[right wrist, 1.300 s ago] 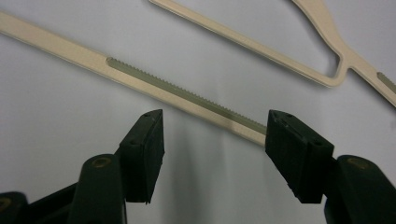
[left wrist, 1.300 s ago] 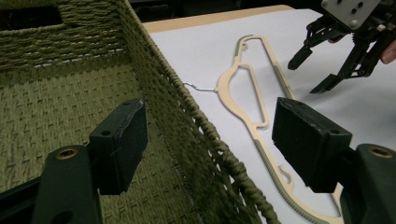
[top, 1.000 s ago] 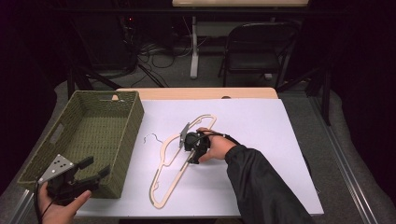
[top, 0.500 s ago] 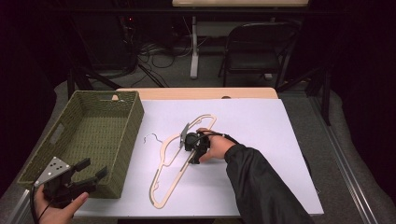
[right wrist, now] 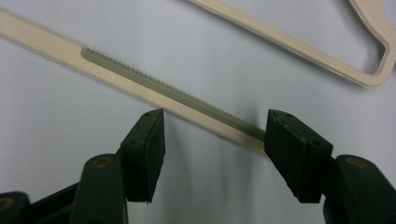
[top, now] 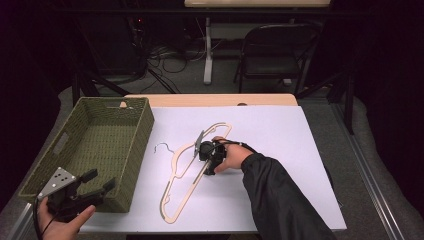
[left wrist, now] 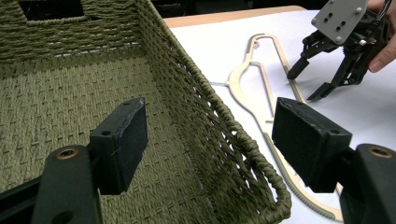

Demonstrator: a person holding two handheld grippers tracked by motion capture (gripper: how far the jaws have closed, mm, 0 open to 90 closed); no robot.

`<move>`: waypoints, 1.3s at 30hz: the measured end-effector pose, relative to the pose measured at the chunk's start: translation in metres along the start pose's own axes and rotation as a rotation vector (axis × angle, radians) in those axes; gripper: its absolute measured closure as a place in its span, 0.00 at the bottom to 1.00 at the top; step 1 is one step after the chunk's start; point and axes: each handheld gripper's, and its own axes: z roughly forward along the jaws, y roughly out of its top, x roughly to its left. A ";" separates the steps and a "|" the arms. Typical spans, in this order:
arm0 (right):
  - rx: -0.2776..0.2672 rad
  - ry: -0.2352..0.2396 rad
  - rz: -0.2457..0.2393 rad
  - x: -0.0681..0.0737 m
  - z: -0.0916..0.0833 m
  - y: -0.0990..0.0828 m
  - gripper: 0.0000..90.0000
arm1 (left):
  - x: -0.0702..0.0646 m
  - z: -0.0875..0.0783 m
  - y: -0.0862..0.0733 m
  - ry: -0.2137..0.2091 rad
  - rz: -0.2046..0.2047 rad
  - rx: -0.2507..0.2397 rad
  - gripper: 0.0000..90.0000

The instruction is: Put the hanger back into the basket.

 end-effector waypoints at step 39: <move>0.041 0.092 -0.118 -0.001 0.007 0.016 0.37 | 0.002 0.000 -0.001 -0.001 -0.006 0.001 0.30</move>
